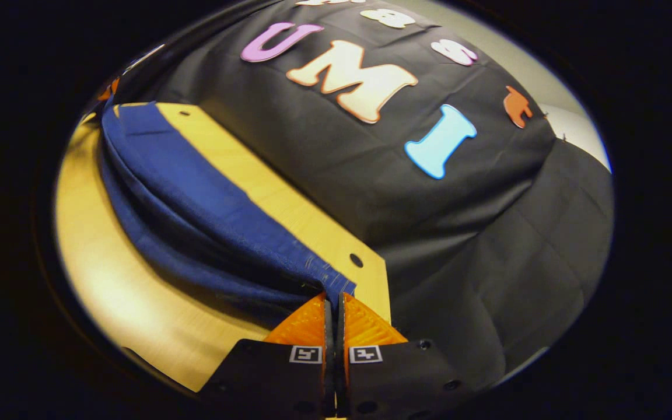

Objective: Grasp the waist and the cuffs of the jeans and fold them to make the two legs overlap; first hold the waist and fold one-third of the jeans toward the cuffs, then hold the cuffs and fold the remaining one-third in the same direction to finish folding.

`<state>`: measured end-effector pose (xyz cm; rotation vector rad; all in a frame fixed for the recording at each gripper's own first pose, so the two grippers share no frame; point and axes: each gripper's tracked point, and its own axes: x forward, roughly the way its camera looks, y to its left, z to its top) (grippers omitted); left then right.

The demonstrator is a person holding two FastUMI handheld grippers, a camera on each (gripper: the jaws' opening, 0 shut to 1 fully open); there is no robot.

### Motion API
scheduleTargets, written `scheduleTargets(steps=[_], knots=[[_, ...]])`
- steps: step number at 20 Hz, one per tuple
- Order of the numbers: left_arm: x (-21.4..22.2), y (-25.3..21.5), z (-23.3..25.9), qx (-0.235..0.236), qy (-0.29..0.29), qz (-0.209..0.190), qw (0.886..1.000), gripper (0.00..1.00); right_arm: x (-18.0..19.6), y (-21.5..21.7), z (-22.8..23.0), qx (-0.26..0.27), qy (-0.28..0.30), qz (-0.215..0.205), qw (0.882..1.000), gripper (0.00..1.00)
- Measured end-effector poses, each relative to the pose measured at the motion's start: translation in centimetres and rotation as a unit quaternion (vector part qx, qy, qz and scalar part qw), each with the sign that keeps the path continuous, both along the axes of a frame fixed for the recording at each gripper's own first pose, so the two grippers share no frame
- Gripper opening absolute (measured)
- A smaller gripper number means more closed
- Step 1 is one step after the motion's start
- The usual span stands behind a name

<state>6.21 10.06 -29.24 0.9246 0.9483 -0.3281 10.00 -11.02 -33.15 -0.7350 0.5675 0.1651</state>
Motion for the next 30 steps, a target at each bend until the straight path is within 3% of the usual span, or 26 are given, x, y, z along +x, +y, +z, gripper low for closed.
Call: scheduleTargets(steps=[5, 10, 19, 21, 22, 24, 25, 26, 30], knots=[[7.2, 0.2, 0.6, -0.038, -0.033, 0.068, 0.996, 0.00, 5.9, 1.7, -0.4, 0.059, -0.042, -0.053, 0.996, 0.02], [13.8, -1.2, -0.5, -0.067, -0.069, 0.115, 0.989, 0.00, 10.7, 2.7, -3.7, 0.076, -0.040, -0.054, 0.995, 0.02], [18.3, -1.9, -10.2, -0.040, -0.011, 0.155, 0.987, 0.00, 16.0, 4.3, -13.1, 0.090, 0.021, -0.052, 0.994, 0.02], [18.7, -1.3, -10.7, -0.041, -0.008, 0.164, 0.986, 0.00, 16.5, 3.4, -13.6, 0.084, 0.018, -0.069, 0.994, 0.06], [18.5, -1.5, -10.7, -0.056, -0.008, 0.169, 0.984, 0.01, 16.7, 3.3, -13.0, 0.098, 0.015, -0.073, 0.992, 0.37], [18.4, -2.3, -10.5, -0.092, -0.027, 0.176, 0.980, 0.67, 17.1, 2.7, -11.0, 0.126, -0.007, -0.094, 0.988, 1.00], [18.2, -2.8, -9.3, -0.107, -0.039, 0.177, 0.978, 1.00, 17.1, 1.9, -10.1, 0.142, -0.010, -0.109, 0.984, 1.00], [18.8, -3.2, -8.6, -0.115, -0.055, 0.179, 0.976, 0.93, 16.9, 0.9, -9.6, 0.156, -0.009, -0.128, 0.979, 0.98], [19.3, -5.2, -5.2, -0.169, -0.102, 0.186, 0.963, 0.94, 14.1, -4.8, -9.7, 0.205, 0.000, -0.239, 0.949, 1.00]])
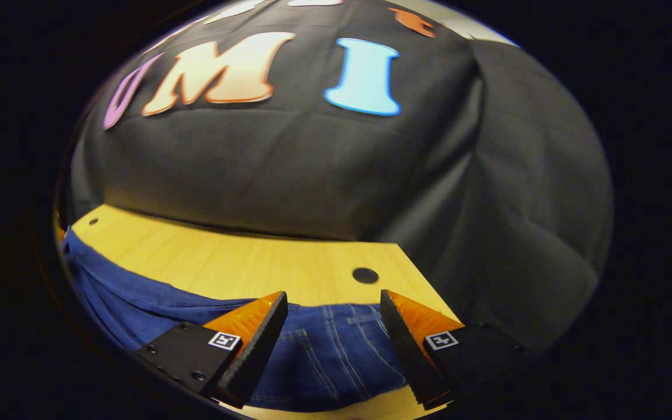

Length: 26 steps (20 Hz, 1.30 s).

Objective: Grasp the waist and the cuffs of the jeans and fold them to make the two legs overlap; first hold the waist and fold one-third of the jeans toward the cuffs, then hold the cuffs and fold the remaining one-third in the same direction to finish folding.

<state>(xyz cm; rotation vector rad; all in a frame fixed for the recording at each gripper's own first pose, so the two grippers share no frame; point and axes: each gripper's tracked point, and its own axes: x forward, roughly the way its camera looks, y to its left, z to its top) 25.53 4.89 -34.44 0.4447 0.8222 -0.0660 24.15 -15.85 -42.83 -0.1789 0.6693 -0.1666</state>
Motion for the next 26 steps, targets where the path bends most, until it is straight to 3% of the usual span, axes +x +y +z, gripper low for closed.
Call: scheduleTargets(steps=[5, 11, 12, 13, 18, 26], knots=[[0.4, -1.2, 1.2, -0.067, 0.000, 0.008, 0.998, 0.95, -4.8, -6.9, -3.6, 0.037, 0.055, -0.118, 0.991, 0.99], [0.9, -3.1, 3.3, -0.114, -0.006, 0.009, 0.993, 0.95, -8.5, -8.5, -7.8, 0.125, 0.124, -0.217, 0.960, 0.99], [0.9, -3.2, 3.4, -0.115, -0.005, 0.009, 0.993, 0.95, -7.5, -8.8, -7.4, 0.129, 0.100, -0.221, 0.962, 0.94], [1.0, -3.4, 3.6, -0.119, -0.005, 0.009, 0.993, 0.95, -7.7, -7.6, -8.1, 0.163, 0.115, -0.210, 0.957, 0.80], [1.3, -3.8, 4.0, -0.142, -0.004, 0.018, 0.990, 0.95, -7.0, -7.6, -7.3, 0.160, 0.101, -0.172, 0.967, 0.08], [1.6, -4.3, 4.3, -0.156, 0.005, 0.032, 0.987, 0.95, -7.0, -8.4, -7.1, 0.118, 0.086, -0.202, 0.968, 0.08]])
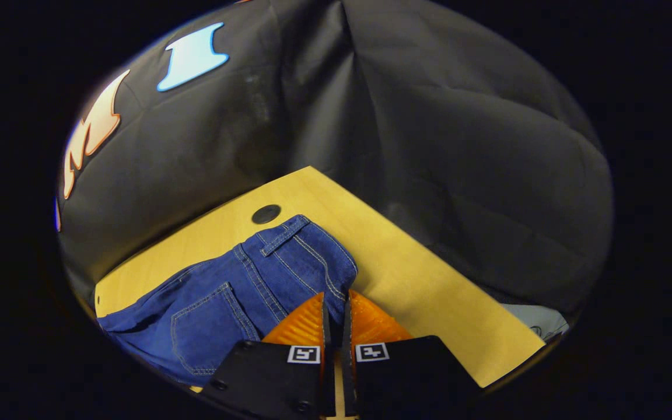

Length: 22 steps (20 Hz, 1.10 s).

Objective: Grasp the waist and the cuffs of the jeans and fold them to make the two legs overlap; first hold the waist and fold one-third of the jeans toward the cuffs, then hold the cuffs and fold the remaining one-third in the same direction to finish folding.

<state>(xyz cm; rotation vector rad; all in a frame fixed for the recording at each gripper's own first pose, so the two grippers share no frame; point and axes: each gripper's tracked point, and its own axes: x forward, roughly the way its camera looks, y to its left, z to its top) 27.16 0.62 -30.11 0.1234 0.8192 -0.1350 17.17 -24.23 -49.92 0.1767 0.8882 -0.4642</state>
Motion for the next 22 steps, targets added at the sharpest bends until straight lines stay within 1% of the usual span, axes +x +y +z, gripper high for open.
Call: scheduleTargets(steps=[2, 4, 6, 7, 8, 10, 11, 12, 13, 14, 15, 18, 22], knots=[[0.1, -0.1, 0.1, -0.012, 0.000, 0.000, 1.000, 0.95, -0.1, 0.3, -0.2, -0.009, 0.005, -0.008, 1.000, 0.08], [0.4, 0.2, 0.4, -0.021, -0.008, 0.011, 1.000, 0.96, 0.2, 0.6, 0.5, -0.012, 0.004, -0.013, 1.000, 0.08], [0.4, 0.9, 0.4, -0.032, -0.013, 0.023, 0.999, 0.95, 1.3, 0.6, 2.9, -0.021, -0.025, -0.015, 0.999, 0.07], [0.4, 1.3, 0.4, -0.041, -0.014, 0.028, 0.999, 0.95, 2.1, 0.9, 4.6, -0.019, -0.049, -0.012, 0.999, 0.05], [0.4, 1.7, 0.7, -0.051, -0.018, 0.032, 0.998, 0.96, 2.8, 1.3, 6.5, -0.021, -0.072, -0.007, 0.997, 0.07], [0.3, 3.0, 0.7, -0.076, -0.020, 0.037, 0.996, 0.96, 3.7, 2.5, 10.8, -0.017, -0.107, 0.014, 0.994, 0.07], [0.2, 3.5, 0.7, -0.085, -0.015, 0.037, 0.996, 0.95, 3.4, 3.4, 12.6, -0.017, -0.121, 0.024, 0.992, 0.07], [0.1, 4.0, 0.4, -0.090, -0.011, 0.034, 0.995, 0.95, 3.0, 3.4, 12.6, -0.013, -0.133, 0.037, 0.990, 0.07], [0.2, 4.4, 0.3, -0.095, -0.008, 0.029, 0.995, 0.95, 2.7, 3.0, 12.4, -0.011, -0.146, 0.050, 0.988, 0.05], [0.3, 4.7, 0.4, -0.101, -0.010, 0.024, 0.995, 0.95, 2.0, 3.1, 12.8, -0.009, -0.152, 0.064, 0.986, 0.07], [0.3, 5.1, 0.6, -0.105, -0.009, 0.017, 0.994, 0.95, 1.8, 3.3, 13.0, -0.005, -0.157, 0.082, 0.984, 0.07], [-0.1, 6.2, 1.0, -0.111, -0.008, -0.008, 0.994, 0.94, 2.0, 3.7, 12.7, 0.001, -0.169, 0.130, 0.977, 0.07], [-0.5, 8.1, 2.0, -0.117, -0.014, -0.024, 0.993, 0.95, 2.1, 3.7, 13.2, 0.030, -0.186, 0.174, 0.967, 0.07]])
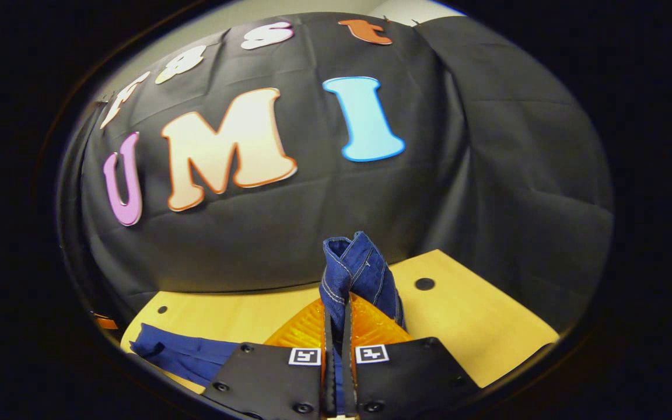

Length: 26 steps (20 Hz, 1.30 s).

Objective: Grasp the waist and the cuffs of the jeans and fold them to make the two legs overlap; first hold the waist and fold one-third of the jeans toward the cuffs, then hold the cuffs and fold the remaining one-third in the same direction to finish folding.

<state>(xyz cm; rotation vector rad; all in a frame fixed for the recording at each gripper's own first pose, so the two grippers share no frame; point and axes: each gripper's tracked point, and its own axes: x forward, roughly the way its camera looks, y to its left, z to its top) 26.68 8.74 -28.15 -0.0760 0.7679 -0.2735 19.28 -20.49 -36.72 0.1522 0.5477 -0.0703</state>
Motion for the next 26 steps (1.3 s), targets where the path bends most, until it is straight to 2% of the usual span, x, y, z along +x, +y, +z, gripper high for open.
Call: scheduleTargets(steps=[8, 9, 10, 11, 12, 19, 21, 22, 24, 26], knots=[[-1.9, 4.7, 0.2, 0.002, 0.004, -0.014, 1.000, 0.95, 0.4, 0.3, -2.0, 0.066, 0.020, 0.068, 0.995, 0.07], [-2.2, 5.2, 0.1, 0.002, 0.005, -0.017, 1.000, 0.95, 0.5, 0.1, -1.9, 0.068, 0.023, 0.076, 0.994, 0.10], [-2.5, 5.6, -0.1, 0.002, 0.007, -0.019, 1.000, 0.95, 0.7, 0.0, -2.1, 0.068, 0.031, 0.084, 0.994, 0.07], [-2.7, 6.0, -0.3, 0.003, 0.009, -0.020, 1.000, 0.95, 0.6, 0.3, -2.0, 0.067, 0.037, 0.090, 0.993, 0.10], [-3.0, 6.4, -0.7, 0.002, 0.012, -0.022, 1.000, 0.95, 0.7, 0.3, -2.1, 0.067, 0.044, 0.093, 0.992, 0.07], [-3.5, 8.2, -2.9, 0.003, 0.030, -0.027, 0.999, 0.95, -0.3, 0.7, -3.3, 0.053, 0.120, 0.117, 0.984, 0.07], [-3.4, 8.3, -3.9, 0.003, 0.038, -0.030, 0.999, 0.95, -0.5, 1.3, -2.0, 0.078, 0.138, 0.126, 0.979, 0.10], [-3.4, 8.4, -4.3, 0.000, 0.041, -0.031, 0.999, 0.95, 0.3, 1.6, -0.6, 0.083, 0.126, 0.131, 0.980, 0.39], [-3.2, 8.5, -5.7, -0.004, 0.055, -0.033, 0.998, 0.95, -0.7, 1.6, 2.7, 0.077, 0.094, 0.134, 0.984, 0.96], [-2.9, 8.9, -7.3, -0.007, 0.069, -0.030, 0.997, 0.95, -0.5, 0.9, 4.1, 0.068, 0.082, 0.131, 0.986, 0.97]])
